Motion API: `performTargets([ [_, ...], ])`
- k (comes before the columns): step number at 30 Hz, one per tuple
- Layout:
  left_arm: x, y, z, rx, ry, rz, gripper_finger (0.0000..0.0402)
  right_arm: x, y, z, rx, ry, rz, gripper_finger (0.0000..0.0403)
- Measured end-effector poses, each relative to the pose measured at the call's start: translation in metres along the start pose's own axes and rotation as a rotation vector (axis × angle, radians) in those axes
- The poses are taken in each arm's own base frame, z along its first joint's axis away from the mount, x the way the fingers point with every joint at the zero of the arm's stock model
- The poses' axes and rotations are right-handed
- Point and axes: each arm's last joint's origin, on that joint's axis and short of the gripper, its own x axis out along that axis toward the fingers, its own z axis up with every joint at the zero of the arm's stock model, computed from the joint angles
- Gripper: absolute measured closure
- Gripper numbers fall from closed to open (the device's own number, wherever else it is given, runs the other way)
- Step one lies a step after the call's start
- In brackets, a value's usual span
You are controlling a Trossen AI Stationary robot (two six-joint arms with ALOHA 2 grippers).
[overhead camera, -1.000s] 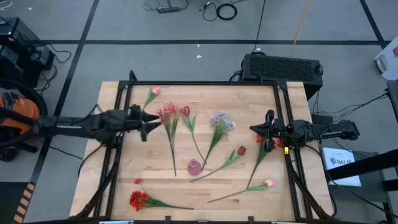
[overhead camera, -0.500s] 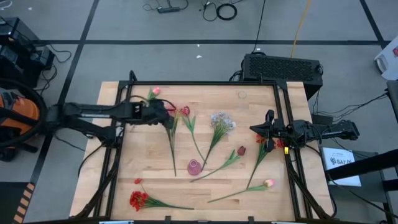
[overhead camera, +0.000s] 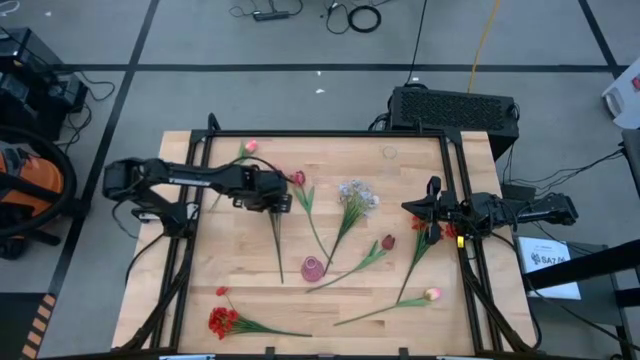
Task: Sort flowers into vase by color
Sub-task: Put the pink flowers into the purple vase
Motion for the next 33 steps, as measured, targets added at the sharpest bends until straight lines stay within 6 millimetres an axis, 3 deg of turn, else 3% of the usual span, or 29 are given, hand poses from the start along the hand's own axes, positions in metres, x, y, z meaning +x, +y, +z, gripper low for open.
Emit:
performTargets([
  [13, 0.046, -0.009, -0.015, 0.021, 0.125, 0.088, 0.0207, 0.0, 0.0, 0.0, 0.0, 0.0, 0.0, 0.0403],
  [27, 0.053, -0.012, -0.016, 0.025, 0.105, 0.098, 0.0207, 0.0, 0.0, 0.0, 0.0, 0.0, 0.0, 0.0403],
  [33, 0.052, -0.004, -0.018, 0.046, 0.118, 0.18, 0.0221, 0.0, 0.0, 0.0, 0.0, 0.0, 0.0, 0.0403],
])
